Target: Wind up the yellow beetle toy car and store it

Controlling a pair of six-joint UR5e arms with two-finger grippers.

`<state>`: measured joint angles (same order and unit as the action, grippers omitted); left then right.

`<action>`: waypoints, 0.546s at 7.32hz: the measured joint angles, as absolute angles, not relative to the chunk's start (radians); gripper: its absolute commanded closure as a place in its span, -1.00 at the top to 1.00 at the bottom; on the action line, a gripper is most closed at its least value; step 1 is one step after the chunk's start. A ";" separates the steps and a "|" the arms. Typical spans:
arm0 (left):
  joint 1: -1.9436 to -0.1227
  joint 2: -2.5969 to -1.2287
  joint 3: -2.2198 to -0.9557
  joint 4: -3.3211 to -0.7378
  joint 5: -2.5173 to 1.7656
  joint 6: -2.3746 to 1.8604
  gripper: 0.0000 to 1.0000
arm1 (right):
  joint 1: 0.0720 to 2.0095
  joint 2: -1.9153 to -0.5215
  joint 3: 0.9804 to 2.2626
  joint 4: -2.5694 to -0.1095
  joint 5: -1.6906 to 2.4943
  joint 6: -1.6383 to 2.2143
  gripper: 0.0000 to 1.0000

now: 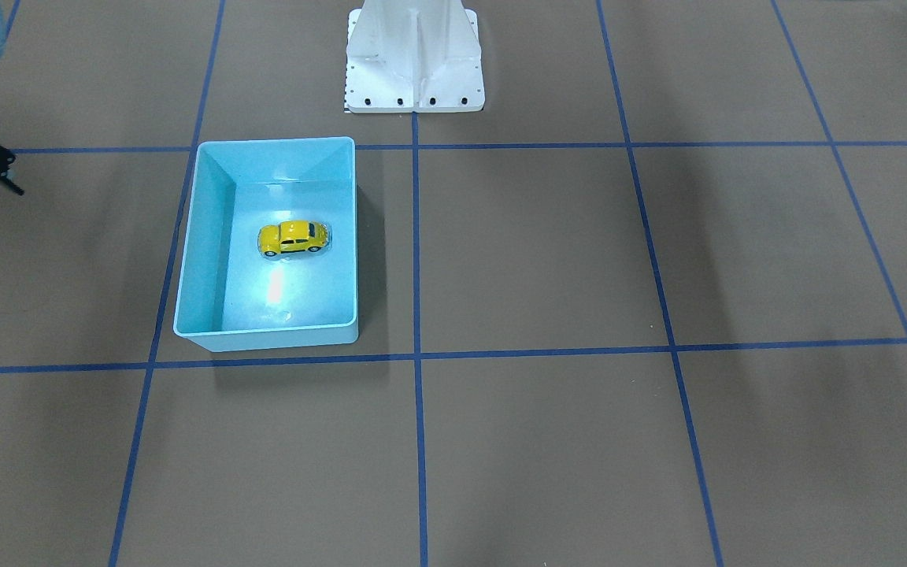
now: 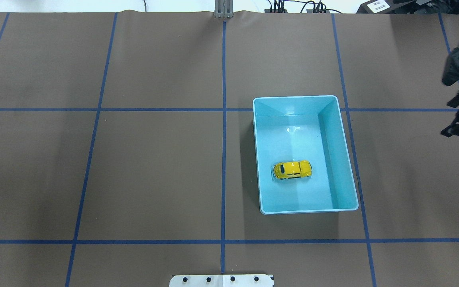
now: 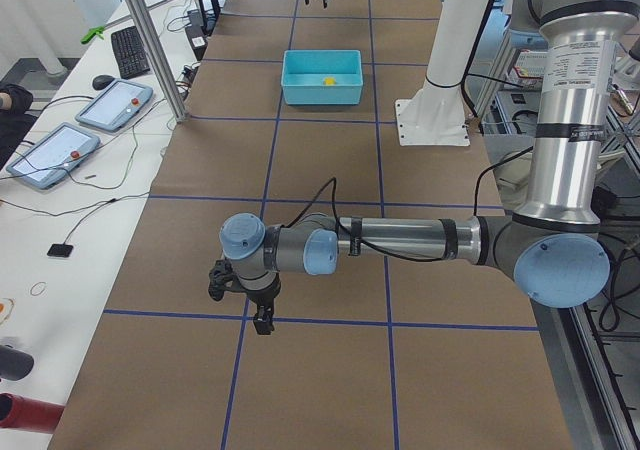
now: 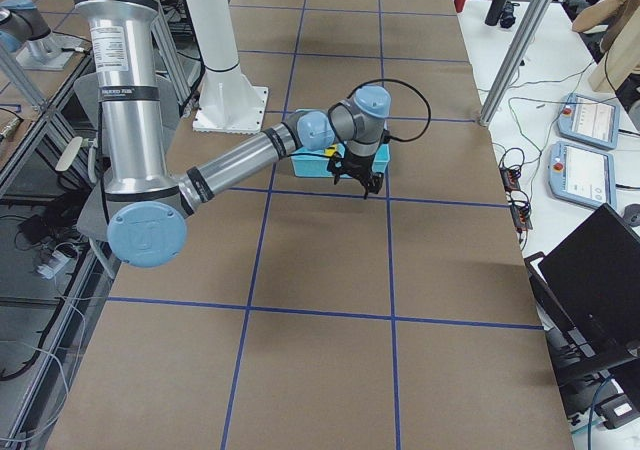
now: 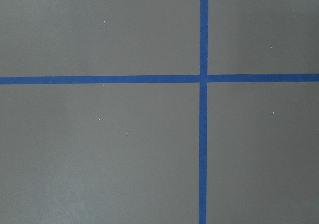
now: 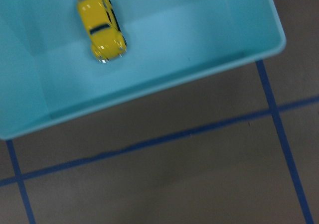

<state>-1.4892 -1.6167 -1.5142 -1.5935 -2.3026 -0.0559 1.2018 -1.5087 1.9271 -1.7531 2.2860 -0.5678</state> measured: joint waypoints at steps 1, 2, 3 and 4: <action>-1.484 -1.619 -1.512 -1.592 -2.303 -0.056 1.00 | 1.294 -1.522 1.847 -1.753 2.286 -0.560 1.00; -1.477 -1.621 -1.508 -1.592 -2.303 -0.056 1.00 | 1.369 -1.531 1.781 -1.754 2.283 -0.539 1.00; -1.473 -1.624 -1.506 -1.591 -2.303 -0.056 1.00 | 1.433 -1.538 1.727 -1.752 2.281 -0.508 1.00; -1.471 -1.626 -1.504 -1.592 -2.303 -0.057 1.00 | 1.481 -1.541 1.678 -1.747 2.280 -0.485 1.00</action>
